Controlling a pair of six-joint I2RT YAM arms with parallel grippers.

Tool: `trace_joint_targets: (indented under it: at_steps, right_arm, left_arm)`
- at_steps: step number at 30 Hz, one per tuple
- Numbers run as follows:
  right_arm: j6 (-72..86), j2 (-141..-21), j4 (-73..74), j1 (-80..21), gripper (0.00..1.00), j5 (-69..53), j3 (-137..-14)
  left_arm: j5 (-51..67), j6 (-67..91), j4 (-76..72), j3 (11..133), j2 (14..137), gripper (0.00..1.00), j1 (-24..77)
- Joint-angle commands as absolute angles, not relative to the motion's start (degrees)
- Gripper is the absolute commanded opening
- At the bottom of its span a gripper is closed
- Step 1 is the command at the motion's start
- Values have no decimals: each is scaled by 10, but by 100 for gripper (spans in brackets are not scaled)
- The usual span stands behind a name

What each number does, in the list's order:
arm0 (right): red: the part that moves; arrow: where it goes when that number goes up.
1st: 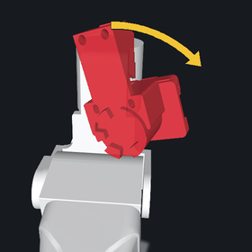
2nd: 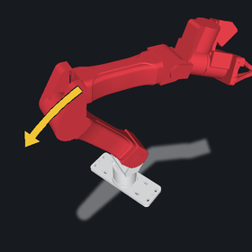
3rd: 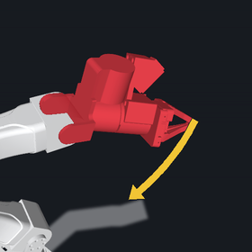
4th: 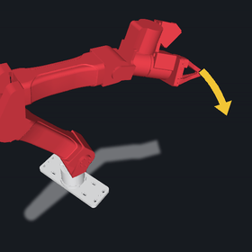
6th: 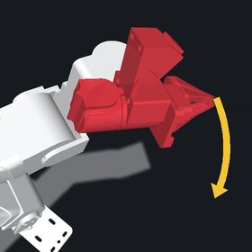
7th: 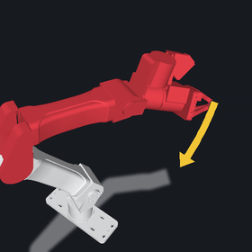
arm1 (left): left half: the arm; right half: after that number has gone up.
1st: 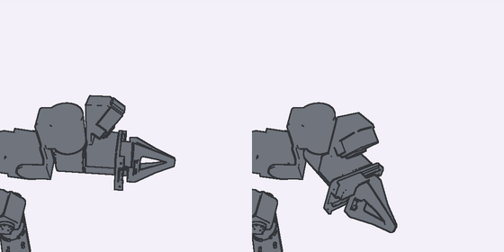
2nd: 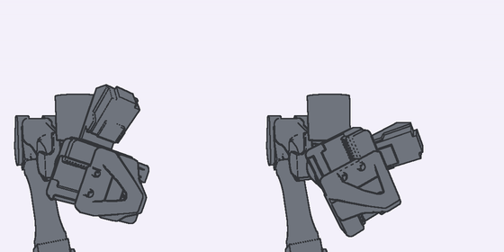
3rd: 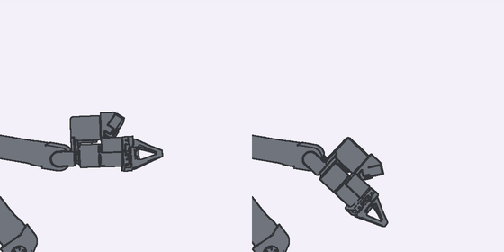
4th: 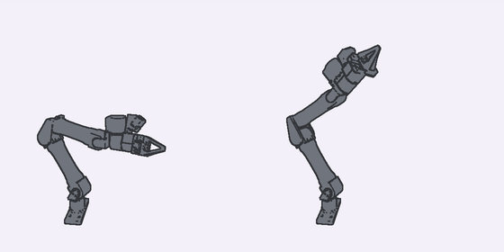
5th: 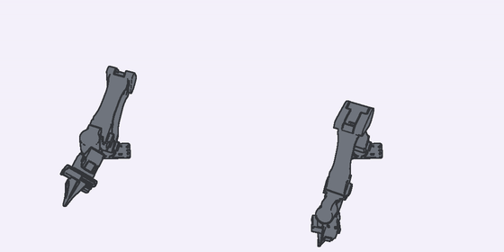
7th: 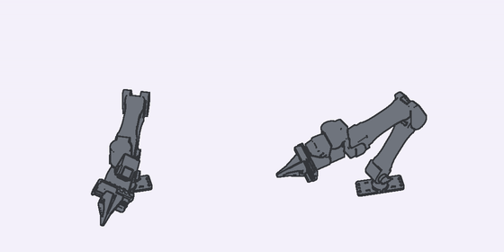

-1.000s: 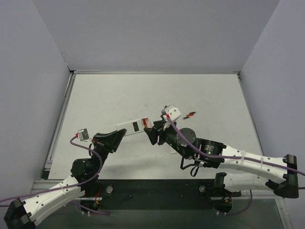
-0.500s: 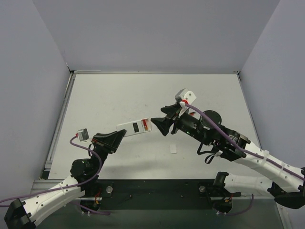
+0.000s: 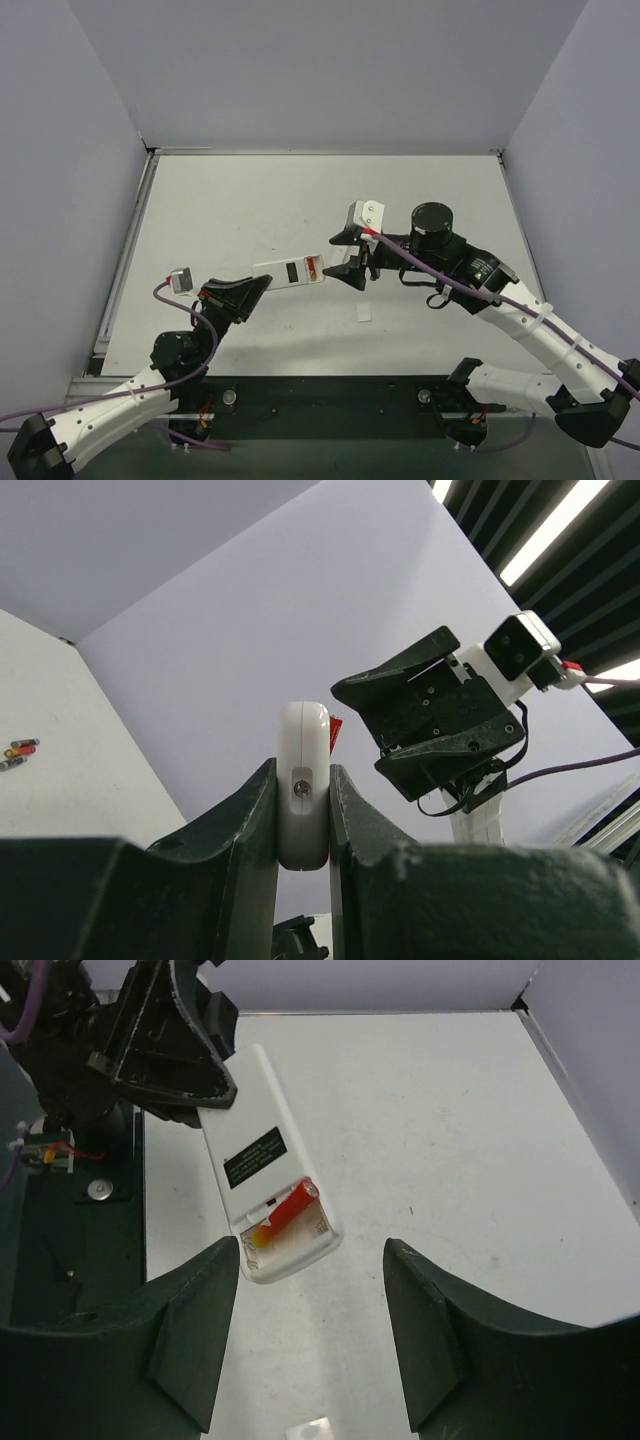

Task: Load the batteries into the remote control

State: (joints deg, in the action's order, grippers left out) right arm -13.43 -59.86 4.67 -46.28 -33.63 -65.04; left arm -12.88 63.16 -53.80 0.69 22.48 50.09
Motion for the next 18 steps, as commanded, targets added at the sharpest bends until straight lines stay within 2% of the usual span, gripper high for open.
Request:
trace_joint_targets:
  at_steps: [1,7,11,18]
  right_arm:
    - [-310,-592,75,-464,54,-441,-687]
    - [-445,-596,135,-481,51,-429,-700]
    - [-507,-608,166,-520,48,-335,-703]
    - [-541,-629,174,-555,42,-276,-702]
  left_arm:
    - [-104,641,-567,-63,238,0,501]
    - [-92,639,-563,-48,256,0,501]
    - [-89,640,-564,-44,263,0,500]
    - [-87,640,-564,-40,261,0,500]
